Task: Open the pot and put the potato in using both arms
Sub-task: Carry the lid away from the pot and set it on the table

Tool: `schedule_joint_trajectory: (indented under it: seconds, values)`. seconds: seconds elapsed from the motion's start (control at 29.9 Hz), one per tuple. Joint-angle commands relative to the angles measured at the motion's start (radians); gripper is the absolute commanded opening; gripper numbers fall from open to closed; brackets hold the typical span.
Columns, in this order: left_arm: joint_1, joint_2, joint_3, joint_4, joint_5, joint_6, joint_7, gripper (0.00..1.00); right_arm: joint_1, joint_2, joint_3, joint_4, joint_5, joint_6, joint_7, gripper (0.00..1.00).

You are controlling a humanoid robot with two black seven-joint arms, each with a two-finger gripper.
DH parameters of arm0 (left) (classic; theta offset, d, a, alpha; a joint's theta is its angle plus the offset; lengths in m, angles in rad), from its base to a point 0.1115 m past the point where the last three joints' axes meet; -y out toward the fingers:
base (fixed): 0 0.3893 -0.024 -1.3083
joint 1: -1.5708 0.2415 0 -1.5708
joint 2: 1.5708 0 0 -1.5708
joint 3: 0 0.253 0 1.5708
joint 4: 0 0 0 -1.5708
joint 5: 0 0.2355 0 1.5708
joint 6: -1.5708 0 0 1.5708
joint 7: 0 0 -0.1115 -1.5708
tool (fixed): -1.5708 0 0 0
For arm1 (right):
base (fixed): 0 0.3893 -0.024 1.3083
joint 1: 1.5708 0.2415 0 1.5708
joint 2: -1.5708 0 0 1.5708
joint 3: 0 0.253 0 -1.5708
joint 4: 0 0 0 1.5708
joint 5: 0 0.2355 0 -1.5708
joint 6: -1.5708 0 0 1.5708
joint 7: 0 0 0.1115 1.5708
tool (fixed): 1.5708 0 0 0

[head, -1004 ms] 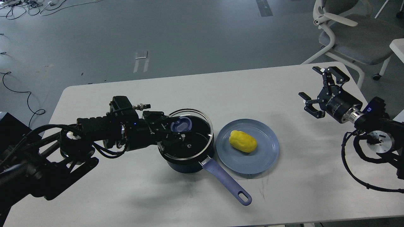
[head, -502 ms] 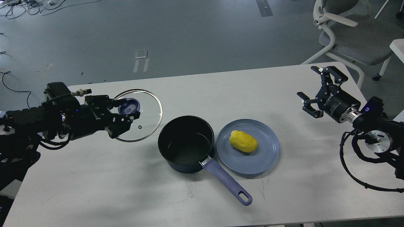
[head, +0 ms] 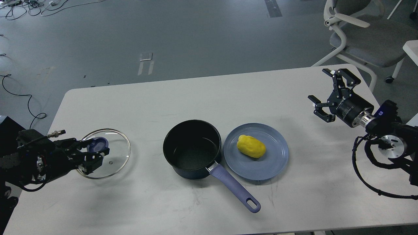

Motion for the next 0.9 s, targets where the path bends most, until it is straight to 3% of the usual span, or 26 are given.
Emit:
schedule_joint_trajectory:
  seconds: [0.0, 0.23, 0.3, 0.37, 0.4, 0.5, 0.64, 0.77, 0.84, 0.87]
  values:
    - [0.026, -0.016, 0.000, 0.003, -0.028, 0.001, 0.000, 0.44, -0.001, 0.000, 0.000, 0.000, 0.000, 0.000, 0.000, 1.00]
    - [0.046, -0.053, 0.000, 0.040, -0.030, 0.002, 0.000, 0.49, -0.004, -0.003, 0.000, 0.001, 0.000, 0.000, 0.000, 1.00]
    - [0.046, -0.056, 0.000, 0.045, -0.031, 0.002, 0.000, 0.68, -0.004, -0.003, 0.000, 0.001, 0.000, 0.000, 0.000, 1.00]
    - [0.046, -0.059, 0.000, 0.046, -0.031, 0.002, 0.000, 0.81, -0.004, -0.005, 0.000, 0.001, 0.000, 0.000, 0.000, 1.00]
    - [0.046, -0.059, 0.000, 0.046, -0.031, 0.002, 0.000, 0.81, -0.004, -0.005, 0.000, 0.001, 0.000, 0.000, 0.000, 1.00]
    - [0.046, -0.061, 0.000, 0.046, -0.033, 0.002, 0.000, 0.96, -0.004, -0.005, 0.000, 0.001, -0.001, 0.000, 0.000, 1.00]
    - [0.043, -0.051, -0.002, 0.042, -0.060, 0.001, 0.000, 0.98, 0.004, -0.007, -0.002, 0.008, -0.003, 0.000, 0.000, 1.00]
    - [-0.004, 0.019, -0.014, 0.002, -0.303, -0.016, 0.000, 0.98, 0.063, -0.071, -0.005, 0.044, -0.122, 0.000, 0.000, 1.00]
    - [-0.049, 0.048, -0.009, -0.026, -0.405, -0.047, 0.000, 0.98, 0.103, -0.097, -0.024, 0.067, -0.208, 0.000, 0.000, 1.00]
    - [-0.092, 0.068, -0.006, -0.046, -0.506, -0.108, 0.000, 0.98, 0.148, -0.115, -0.064, 0.095, -0.301, 0.000, 0.000, 1.00]
